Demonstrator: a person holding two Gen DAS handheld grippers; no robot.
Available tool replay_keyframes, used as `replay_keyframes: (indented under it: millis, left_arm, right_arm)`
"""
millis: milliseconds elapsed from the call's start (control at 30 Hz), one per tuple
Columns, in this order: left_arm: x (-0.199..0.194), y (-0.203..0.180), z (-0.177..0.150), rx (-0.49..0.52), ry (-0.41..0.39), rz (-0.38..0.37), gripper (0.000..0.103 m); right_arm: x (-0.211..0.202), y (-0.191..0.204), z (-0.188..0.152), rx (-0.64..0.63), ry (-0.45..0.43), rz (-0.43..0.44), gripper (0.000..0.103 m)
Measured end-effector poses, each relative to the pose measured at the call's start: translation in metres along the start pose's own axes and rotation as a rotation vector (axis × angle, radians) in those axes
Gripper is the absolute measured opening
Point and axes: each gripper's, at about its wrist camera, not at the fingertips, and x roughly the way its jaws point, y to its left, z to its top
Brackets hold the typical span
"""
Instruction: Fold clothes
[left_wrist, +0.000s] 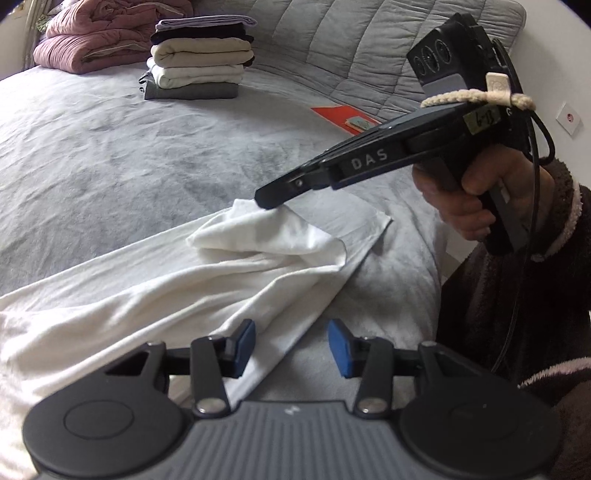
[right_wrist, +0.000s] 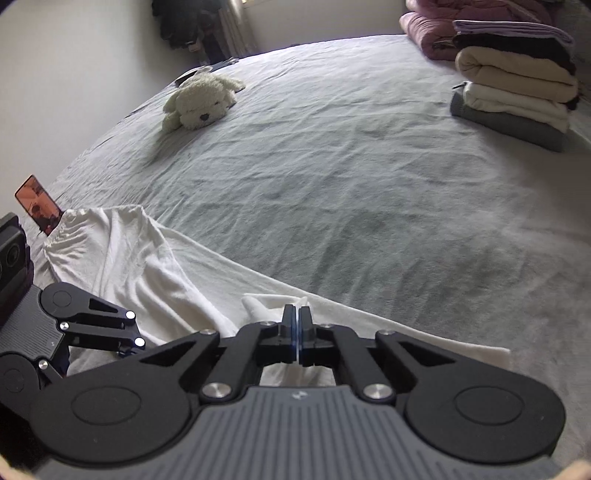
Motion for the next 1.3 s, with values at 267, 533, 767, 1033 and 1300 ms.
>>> replay_keyframes:
  millis: [267, 533, 767, 1033, 1300]
  left_arm:
    - [-0.004, -0.004, 0.010, 0.027, -0.019, -0.010, 0.043]
    - [-0.004, -0.009, 0.017, 0.057, -0.023, -0.010, 0.043]
    - [-0.004, -0.007, 0.025, 0.069, -0.033, 0.013, 0.043]
    - [-0.005, 0.020, 0.036, 0.050, -0.048, 0.119, 0.043]
    - [-0.001, 0.030, 0.038, 0.039, -0.067, 0.154, 0.034]
  right_arm:
    - [-0.048, -0.001, -0.027, 0.045, -0.054, -0.164, 0.001]
    - [-0.059, -0.013, -0.077, 0.142, 0.009, -0.272, 0.001]
    - [-0.070, -0.019, -0.073, 0.156, -0.024, -0.255, 0.015]
    - [-0.034, -0.029, -0.047, 0.046, -0.030, -0.237, 0.031]
    - [-0.008, -0.031, -0.050, -0.095, -0.039, -0.279, 0.016]
